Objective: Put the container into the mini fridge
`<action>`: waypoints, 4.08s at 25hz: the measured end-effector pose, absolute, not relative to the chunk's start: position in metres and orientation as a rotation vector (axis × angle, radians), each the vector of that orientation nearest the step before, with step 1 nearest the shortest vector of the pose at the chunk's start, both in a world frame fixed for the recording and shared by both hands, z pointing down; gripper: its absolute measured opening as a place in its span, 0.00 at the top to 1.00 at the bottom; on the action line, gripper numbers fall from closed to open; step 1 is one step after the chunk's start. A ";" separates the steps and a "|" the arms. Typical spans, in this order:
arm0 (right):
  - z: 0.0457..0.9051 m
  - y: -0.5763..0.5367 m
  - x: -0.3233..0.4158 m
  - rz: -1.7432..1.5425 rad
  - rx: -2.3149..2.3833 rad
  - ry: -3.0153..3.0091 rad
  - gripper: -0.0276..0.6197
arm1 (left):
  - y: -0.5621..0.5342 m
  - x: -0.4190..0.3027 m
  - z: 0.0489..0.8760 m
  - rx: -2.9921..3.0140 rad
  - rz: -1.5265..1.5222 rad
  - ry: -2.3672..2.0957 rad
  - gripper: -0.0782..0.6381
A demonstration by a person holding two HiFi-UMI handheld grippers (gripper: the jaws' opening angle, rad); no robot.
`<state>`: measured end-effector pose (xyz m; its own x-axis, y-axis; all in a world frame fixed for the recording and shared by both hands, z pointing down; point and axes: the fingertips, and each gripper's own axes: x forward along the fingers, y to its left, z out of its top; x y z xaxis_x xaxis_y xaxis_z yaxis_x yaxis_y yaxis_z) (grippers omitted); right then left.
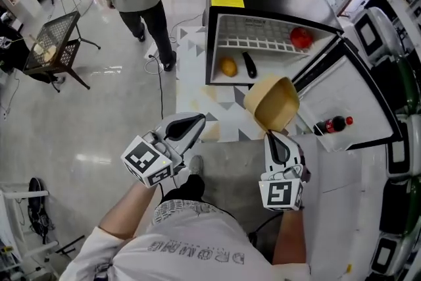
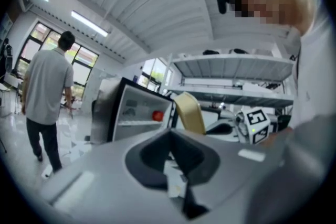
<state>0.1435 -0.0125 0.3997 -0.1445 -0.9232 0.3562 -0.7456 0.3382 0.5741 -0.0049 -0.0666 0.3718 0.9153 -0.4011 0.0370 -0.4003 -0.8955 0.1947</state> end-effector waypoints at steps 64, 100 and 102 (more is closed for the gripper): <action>0.427 -0.294 0.206 -0.465 0.715 -1.673 0.95 | -0.260 0.012 0.390 2.732 -0.109 -0.819 0.88; 0.397 -0.295 0.200 -0.518 0.888 -1.820 0.90 | -0.255 0.028 0.375 2.770 -0.068 -0.840 0.88; 0.394 -0.289 0.202 -0.512 0.915 -1.836 0.91 | -0.251 0.031 0.372 2.781 -0.061 -0.832 0.88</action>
